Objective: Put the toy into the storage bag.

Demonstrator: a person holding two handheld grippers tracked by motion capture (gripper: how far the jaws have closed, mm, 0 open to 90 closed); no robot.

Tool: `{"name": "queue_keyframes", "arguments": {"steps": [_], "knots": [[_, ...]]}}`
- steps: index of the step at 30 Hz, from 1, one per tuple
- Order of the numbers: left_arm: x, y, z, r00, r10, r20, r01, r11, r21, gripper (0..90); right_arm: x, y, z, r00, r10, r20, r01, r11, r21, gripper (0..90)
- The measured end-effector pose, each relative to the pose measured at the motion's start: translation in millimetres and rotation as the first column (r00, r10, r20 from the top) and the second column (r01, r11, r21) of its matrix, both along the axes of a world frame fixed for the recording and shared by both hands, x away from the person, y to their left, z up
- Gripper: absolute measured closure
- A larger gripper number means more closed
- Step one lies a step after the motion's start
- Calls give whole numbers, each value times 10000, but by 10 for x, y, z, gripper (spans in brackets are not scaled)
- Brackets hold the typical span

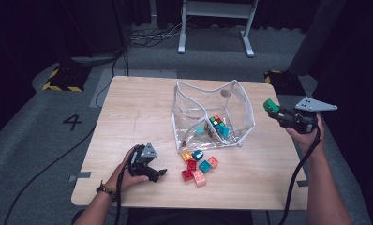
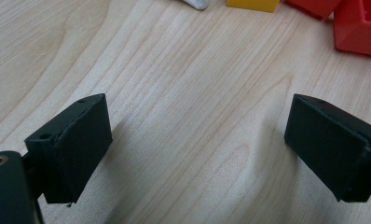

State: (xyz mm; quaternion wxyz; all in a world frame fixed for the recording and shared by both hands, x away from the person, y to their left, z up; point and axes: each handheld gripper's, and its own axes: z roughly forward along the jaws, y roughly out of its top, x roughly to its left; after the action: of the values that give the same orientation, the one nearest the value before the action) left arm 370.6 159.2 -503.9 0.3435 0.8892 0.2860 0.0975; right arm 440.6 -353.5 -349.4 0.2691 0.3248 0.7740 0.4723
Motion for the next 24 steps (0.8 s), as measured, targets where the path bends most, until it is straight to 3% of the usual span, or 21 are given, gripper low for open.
{"name": "queue_keyframes", "arguments": {"steps": [10, 14, 17, 24], "knots": [[0, -8, -6, 9998, 38, -173, -40, 9999, -96, 71, 122, 109, 215, 9994, 249, 225, -254, 9995, 201, 665], [3, -6, -5, 9999, 18, -142, -19, 10000, -74, 71, 158, 223, 287, 9986, 444, 282, -443, 9990, -20, 665], [3, -6, -5, 9999, 18, -141, -19, 10000, -73, 71, 207, 383, 323, 9977, 665, 157, -657, 9968, -465, 665], [1, -8, -6, 9999, 35, -159, -37, 9999, -99, 71, 306, 549, 357, 9946, 1029, 94, -1023, 9934, -516, 665]]}}
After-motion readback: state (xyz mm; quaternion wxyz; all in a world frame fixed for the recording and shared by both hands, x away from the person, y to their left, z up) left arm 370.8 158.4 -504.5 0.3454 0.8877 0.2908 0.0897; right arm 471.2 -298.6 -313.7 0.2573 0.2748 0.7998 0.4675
